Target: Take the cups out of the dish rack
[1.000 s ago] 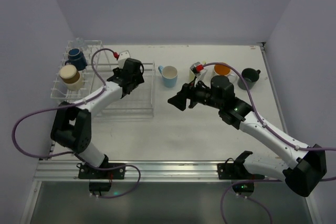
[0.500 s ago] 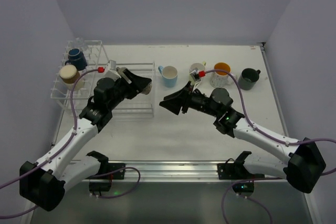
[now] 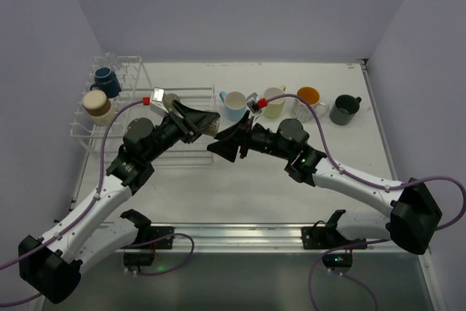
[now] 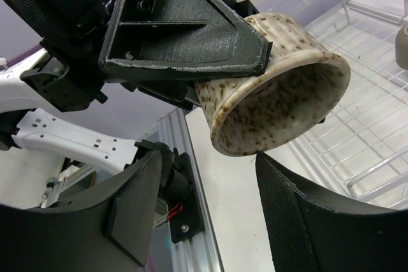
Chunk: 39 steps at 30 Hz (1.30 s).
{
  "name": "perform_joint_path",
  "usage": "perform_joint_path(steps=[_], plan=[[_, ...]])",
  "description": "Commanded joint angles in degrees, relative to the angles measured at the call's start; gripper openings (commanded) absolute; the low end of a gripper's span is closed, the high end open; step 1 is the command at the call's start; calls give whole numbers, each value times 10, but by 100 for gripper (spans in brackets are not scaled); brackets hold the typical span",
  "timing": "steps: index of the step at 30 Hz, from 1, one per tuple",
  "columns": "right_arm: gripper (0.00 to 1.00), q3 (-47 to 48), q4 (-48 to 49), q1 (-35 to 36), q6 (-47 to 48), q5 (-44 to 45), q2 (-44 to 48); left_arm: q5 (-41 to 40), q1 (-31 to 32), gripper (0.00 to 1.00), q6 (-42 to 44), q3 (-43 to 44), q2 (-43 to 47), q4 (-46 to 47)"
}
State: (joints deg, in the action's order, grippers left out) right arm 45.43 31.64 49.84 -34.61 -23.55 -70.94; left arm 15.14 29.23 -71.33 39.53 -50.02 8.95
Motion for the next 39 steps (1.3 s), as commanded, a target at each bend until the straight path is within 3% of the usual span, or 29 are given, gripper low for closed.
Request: perform_joint_path(steps=[1, 7, 10, 17, 21, 27, 31, 33, 34, 38, 39], plan=[[63, 39, 19, 14, 41, 23, 5, 29, 15, 40, -33, -3, 15, 34], [62, 37, 22, 21, 48, 45, 5, 22, 21, 40, -35, -7, 34, 19], [56, 49, -3, 24, 60, 51, 5, 2, 22, 40, -19, -3, 42, -7], [64, 30, -44, 29, 84, 98, 52, -58, 22, 40, 24, 5, 71, -67], [67, 48, -49, 29, 92, 91, 42, -29, 25, 40, 11, -1, 54, -45], [60, 62, 2, 29, 65, 50, 5, 9, 30, 41, -15, -17, 41, 12], [52, 56, 48, 29, 46, 45, -10, 23, 31, 44, -24, -23, 39, 29], [42, 48, 83, 29, 28, 56, -14, 23, 32, 46, -28, -30, 42, 32], [37, 44, 101, 29, 22, 73, -17, 23, 32, 47, -29, -36, 46, 32], [0, 1, 181, 29, -1, 97, -11, 14, 32, 60, -15, -42, 66, 11], [0, -8, 186, 30, -6, 98, -8, 2, 32, 64, -4, -39, 68, 1]])
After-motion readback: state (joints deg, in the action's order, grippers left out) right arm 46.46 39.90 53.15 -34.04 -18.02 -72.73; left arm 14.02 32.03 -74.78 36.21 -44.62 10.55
